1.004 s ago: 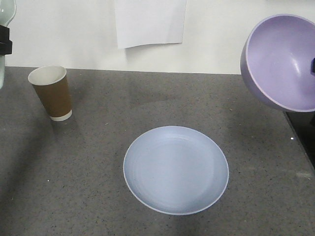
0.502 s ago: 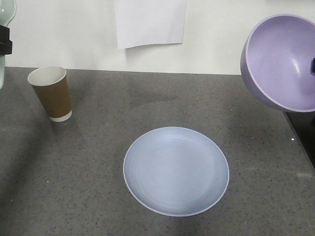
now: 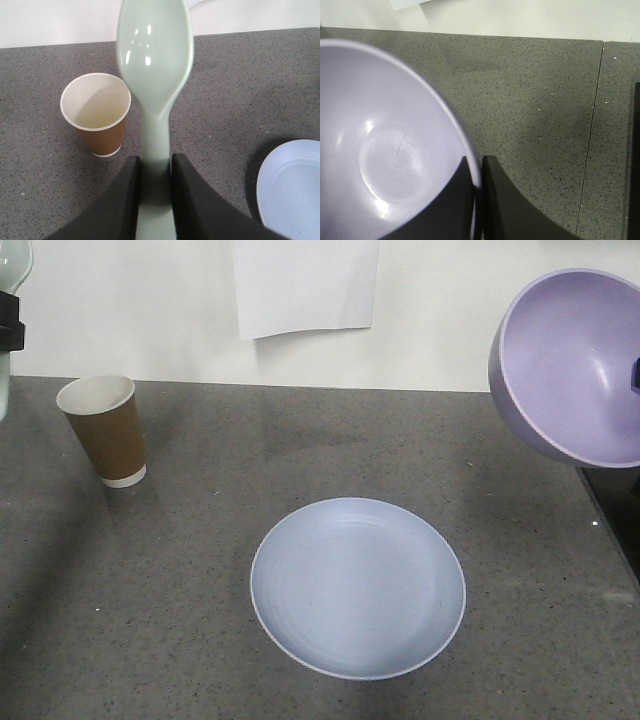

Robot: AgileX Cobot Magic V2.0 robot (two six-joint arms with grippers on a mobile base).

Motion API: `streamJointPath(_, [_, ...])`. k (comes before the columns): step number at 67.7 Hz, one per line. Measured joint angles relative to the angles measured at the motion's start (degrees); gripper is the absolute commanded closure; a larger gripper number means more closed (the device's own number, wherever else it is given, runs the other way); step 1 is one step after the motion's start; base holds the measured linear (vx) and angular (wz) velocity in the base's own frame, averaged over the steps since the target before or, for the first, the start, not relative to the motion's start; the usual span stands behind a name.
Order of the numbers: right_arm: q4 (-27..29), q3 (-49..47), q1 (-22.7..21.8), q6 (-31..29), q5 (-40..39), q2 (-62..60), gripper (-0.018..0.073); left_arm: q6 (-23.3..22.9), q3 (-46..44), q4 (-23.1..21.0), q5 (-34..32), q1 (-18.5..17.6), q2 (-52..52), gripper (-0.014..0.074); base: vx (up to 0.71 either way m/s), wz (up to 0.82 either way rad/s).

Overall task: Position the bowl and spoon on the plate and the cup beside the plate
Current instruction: 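Approach and stop at the counter edge in front of the plate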

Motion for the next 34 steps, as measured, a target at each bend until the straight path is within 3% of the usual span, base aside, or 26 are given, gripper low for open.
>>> streamJointPath(34, [0.0, 0.0, 0.0, 0.0, 0.0, 0.0, 0.0566, 0.0, 0.0, 0.0, 0.0, 0.0, 0.0, 0.0603, 0.0, 0.0])
